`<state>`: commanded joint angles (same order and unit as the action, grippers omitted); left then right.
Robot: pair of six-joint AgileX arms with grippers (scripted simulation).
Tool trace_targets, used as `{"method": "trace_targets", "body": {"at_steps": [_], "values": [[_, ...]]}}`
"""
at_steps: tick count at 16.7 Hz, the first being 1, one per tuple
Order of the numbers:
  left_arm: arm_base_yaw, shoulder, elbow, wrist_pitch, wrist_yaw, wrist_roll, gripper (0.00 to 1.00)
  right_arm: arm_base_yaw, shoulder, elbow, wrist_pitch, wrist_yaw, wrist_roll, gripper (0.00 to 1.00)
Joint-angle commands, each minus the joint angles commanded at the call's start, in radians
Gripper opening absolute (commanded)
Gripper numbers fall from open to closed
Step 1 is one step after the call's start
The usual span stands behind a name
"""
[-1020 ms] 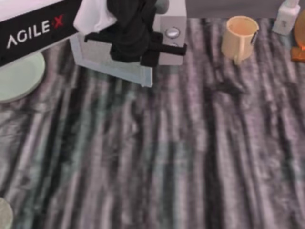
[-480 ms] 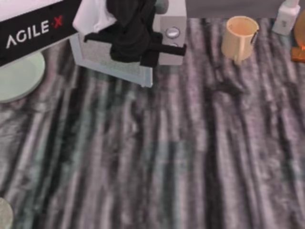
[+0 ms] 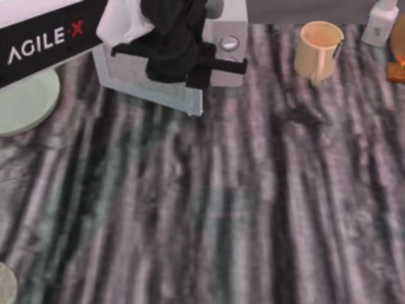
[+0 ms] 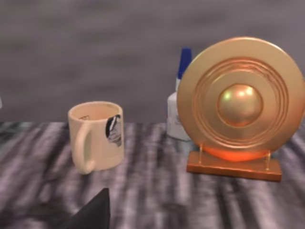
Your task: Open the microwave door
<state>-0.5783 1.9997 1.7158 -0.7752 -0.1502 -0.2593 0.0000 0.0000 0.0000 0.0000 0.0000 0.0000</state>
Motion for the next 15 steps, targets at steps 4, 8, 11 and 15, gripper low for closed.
{"method": "trace_targets", "body": {"at_steps": [4, 8, 11, 15], "values": [[0.0, 0.0, 0.0, 0.0, 0.0, 0.0, 0.0, 0.0, 0.0, 0.0, 0.0, 0.0, 0.0, 1.0], [-0.006, 0.003, -0.002, 0.0, 0.006, -0.004, 0.0, 0.0, 0.0, 0.0, 0.0, 0.0, 0.0, 1.0], [0.002, -0.021, -0.032, 0.013, 0.016, 0.027, 0.0, 0.0, 0.0, 0.0, 0.0, 0.0, 0.0, 1.0], [0.023, -0.076, -0.109, 0.044, 0.058, 0.104, 0.0, 0.0, 0.0, 0.0, 0.0, 0.0, 0.0, 1.0]]}}
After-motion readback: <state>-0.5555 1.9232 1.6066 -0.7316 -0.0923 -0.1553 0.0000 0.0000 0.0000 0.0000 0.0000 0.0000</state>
